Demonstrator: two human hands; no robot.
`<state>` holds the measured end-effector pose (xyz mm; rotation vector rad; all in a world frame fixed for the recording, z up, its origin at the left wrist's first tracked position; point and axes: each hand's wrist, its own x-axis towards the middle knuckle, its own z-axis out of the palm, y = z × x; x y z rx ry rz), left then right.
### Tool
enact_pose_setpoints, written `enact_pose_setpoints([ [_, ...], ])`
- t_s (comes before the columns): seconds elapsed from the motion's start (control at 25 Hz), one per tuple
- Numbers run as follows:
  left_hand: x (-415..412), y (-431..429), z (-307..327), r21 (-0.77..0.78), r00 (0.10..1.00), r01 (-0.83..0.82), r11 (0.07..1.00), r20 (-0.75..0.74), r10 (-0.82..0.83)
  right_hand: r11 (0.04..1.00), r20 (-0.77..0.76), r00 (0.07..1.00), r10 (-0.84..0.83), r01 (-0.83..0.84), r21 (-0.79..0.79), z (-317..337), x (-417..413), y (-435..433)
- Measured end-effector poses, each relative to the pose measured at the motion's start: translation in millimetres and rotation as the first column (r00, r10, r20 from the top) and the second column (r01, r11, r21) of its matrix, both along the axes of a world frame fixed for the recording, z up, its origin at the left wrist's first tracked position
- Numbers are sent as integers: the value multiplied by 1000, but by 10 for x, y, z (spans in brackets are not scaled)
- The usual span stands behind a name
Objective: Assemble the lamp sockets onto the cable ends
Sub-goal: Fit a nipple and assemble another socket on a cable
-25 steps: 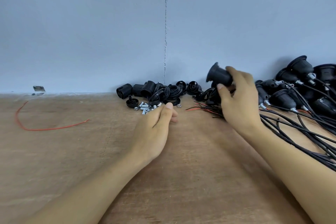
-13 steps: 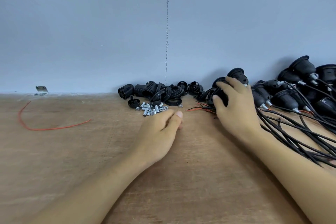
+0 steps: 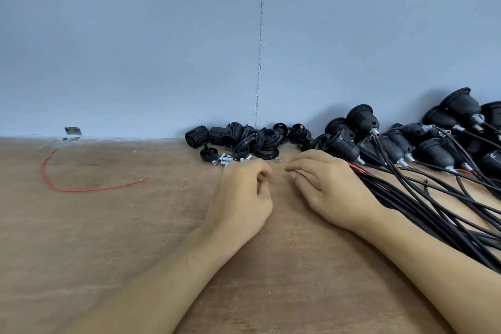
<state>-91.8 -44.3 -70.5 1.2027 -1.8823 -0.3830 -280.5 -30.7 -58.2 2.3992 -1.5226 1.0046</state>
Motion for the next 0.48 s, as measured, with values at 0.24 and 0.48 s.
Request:
enact_pose_setpoints([
  [0.24,204,-225,68,112,948,-318,941,60,314,988,-44,999,24,-17,152,-9,-12,-24],
  [0.48,269,-310,48,177,941,-337,925,102,323,967,-5,993,-118,116,226,-42,135,-52],
])
